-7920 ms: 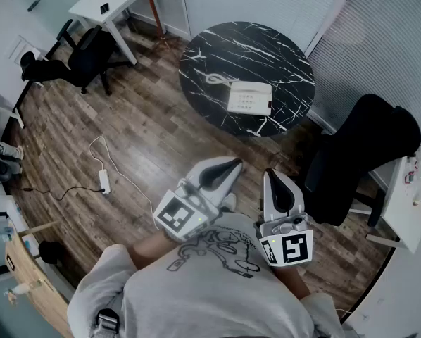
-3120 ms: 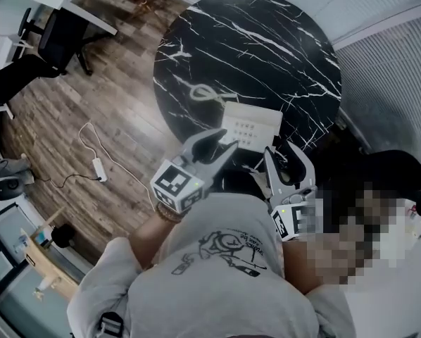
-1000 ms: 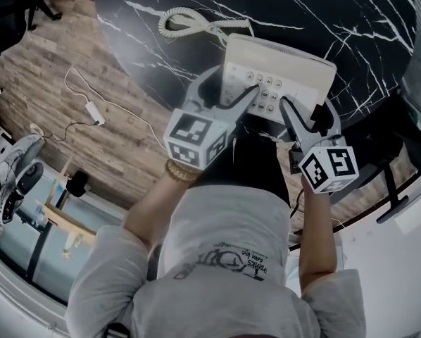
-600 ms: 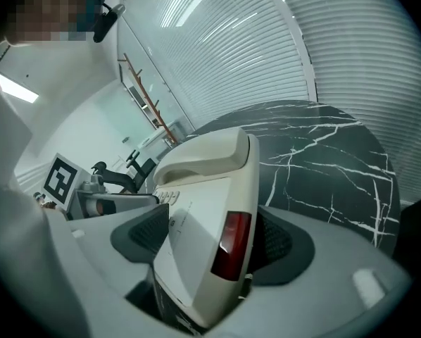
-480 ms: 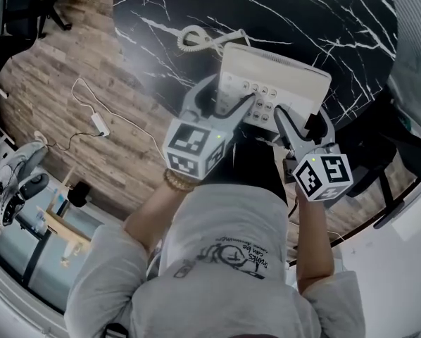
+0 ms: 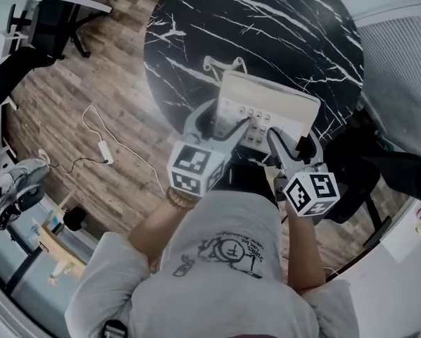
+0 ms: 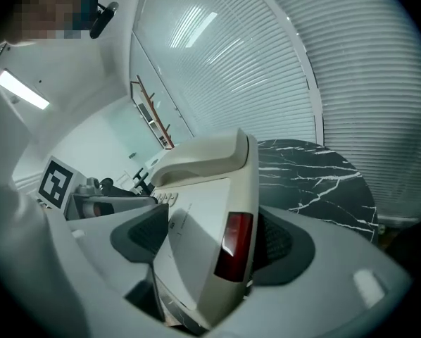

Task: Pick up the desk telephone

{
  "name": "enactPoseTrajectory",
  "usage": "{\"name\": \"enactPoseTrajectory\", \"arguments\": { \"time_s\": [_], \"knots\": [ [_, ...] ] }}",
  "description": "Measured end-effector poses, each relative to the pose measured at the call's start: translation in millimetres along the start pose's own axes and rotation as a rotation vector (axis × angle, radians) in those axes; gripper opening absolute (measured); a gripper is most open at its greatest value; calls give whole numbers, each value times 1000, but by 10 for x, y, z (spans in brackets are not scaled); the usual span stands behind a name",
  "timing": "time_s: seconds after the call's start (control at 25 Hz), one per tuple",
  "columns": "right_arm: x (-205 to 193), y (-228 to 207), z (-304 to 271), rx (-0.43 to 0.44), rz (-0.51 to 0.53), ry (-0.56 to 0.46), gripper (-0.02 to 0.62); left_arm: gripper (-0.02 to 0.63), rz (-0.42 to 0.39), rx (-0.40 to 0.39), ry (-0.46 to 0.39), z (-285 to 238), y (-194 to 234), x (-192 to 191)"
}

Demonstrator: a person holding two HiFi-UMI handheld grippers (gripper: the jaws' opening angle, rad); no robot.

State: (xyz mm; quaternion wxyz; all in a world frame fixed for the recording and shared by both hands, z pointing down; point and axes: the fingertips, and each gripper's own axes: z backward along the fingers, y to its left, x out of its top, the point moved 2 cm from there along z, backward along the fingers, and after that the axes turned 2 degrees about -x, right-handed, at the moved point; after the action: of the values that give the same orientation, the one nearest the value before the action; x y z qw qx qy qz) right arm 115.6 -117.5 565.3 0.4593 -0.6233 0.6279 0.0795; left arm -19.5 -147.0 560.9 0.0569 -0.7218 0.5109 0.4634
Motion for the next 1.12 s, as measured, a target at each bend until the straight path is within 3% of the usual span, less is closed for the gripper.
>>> {"name": "enactPoseTrajectory", "arguments": {
  "time_s": [0.44, 1.12],
  "knots": [
    [778, 418, 485, -8, 24, -78, 360, 320, -41, 13, -78, 498, -379, 813],
    [1611, 887, 800, 4, 66, -175, 362, 322, -115, 29, -176, 957, -590, 1717]
  ]
}}
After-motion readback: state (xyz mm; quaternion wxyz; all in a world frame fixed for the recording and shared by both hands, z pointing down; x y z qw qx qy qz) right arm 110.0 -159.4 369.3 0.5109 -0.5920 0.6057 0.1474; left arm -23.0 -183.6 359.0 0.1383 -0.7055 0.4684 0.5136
